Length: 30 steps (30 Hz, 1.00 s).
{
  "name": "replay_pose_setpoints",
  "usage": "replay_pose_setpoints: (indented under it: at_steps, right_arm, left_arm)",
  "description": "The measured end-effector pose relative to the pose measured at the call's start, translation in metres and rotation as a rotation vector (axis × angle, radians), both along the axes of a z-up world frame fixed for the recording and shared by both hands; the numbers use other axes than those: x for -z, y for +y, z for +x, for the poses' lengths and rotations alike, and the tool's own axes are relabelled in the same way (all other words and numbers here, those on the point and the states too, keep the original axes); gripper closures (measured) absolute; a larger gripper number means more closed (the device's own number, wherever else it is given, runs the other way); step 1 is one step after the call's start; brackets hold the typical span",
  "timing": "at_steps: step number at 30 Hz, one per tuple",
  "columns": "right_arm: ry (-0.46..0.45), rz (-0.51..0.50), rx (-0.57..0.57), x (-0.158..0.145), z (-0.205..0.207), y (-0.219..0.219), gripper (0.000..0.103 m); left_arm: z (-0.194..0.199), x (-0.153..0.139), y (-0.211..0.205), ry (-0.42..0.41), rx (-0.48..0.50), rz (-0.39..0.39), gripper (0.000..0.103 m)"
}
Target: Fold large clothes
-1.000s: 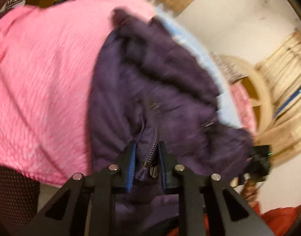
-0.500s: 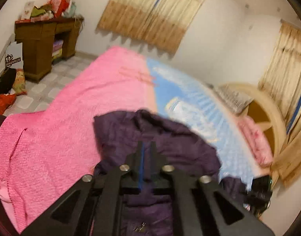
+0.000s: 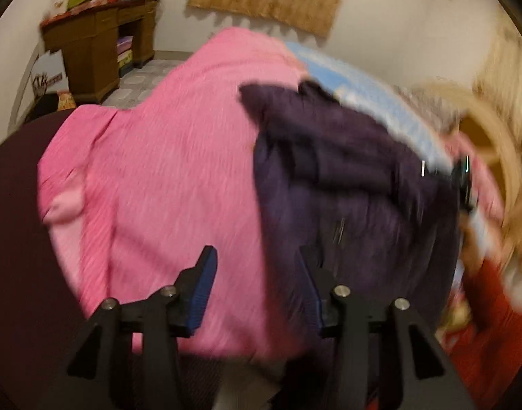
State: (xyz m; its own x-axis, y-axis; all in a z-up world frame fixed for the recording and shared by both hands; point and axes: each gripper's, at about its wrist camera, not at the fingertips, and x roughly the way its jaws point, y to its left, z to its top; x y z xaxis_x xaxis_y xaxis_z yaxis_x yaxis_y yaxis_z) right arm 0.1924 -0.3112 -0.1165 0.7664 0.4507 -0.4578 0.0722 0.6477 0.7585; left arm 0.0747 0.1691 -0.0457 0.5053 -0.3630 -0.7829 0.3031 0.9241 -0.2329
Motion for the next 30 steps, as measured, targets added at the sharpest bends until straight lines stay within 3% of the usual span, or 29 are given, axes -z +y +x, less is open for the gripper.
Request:
replay_pose_setpoints:
  at_steps: [7, 10, 13, 16, 19, 22, 24, 26, 28, 30]
  right_arm:
    - [0.011, -0.002, 0.008, 0.002, -0.004, 0.007, 0.088]
    - [0.019, 0.013, 0.011, 0.001, -0.005, 0.007, 0.088]
    - [0.029, 0.020, 0.017, 0.001, -0.006, 0.006, 0.088]
    - [0.041, 0.018, 0.016, 0.001, -0.009, 0.005, 0.088]
    - [0.045, 0.006, -0.006, -0.008, -0.006, 0.005, 0.082]
    - [0.014, -0.045, -0.049, -0.030, -0.007, 0.008, 0.078]
    - [-0.014, -0.101, -0.040, -0.049, -0.009, 0.007, 0.076]
    - [-0.054, -0.105, -0.013, -0.066, -0.014, -0.004, 0.068]
    - [-0.086, -0.100, 0.034, -0.077, -0.021, -0.018, 0.042]
    - [-0.102, -0.120, 0.103, -0.087, -0.034, -0.036, 0.038]
  left_arm:
    - [-0.059, 0.039, -0.044, 0.107, 0.308, 0.223, 0.054]
    - [-0.079, 0.053, -0.075, 0.058, 0.450, 0.267, 0.054]
    - [-0.076, 0.061, -0.106, -0.024, 0.464, 0.297, 0.054]
    - [-0.055, 0.054, -0.115, -0.056, 0.383, 0.217, 0.054]
    - [-0.017, 0.027, -0.109, -0.073, 0.260, 0.022, 0.052]
    - [0.037, 0.005, -0.102, -0.027, 0.146, -0.200, 0.050]
    - [0.067, 0.002, -0.116, 0.003, 0.107, -0.239, 0.048]
    - [0.096, 0.001, -0.132, 0.009, 0.066, -0.237, 0.048]
    - [0.127, 0.002, -0.142, 0.049, 0.016, -0.281, 0.048]
    - [0.155, 0.006, -0.148, 0.106, -0.044, -0.346, 0.048]
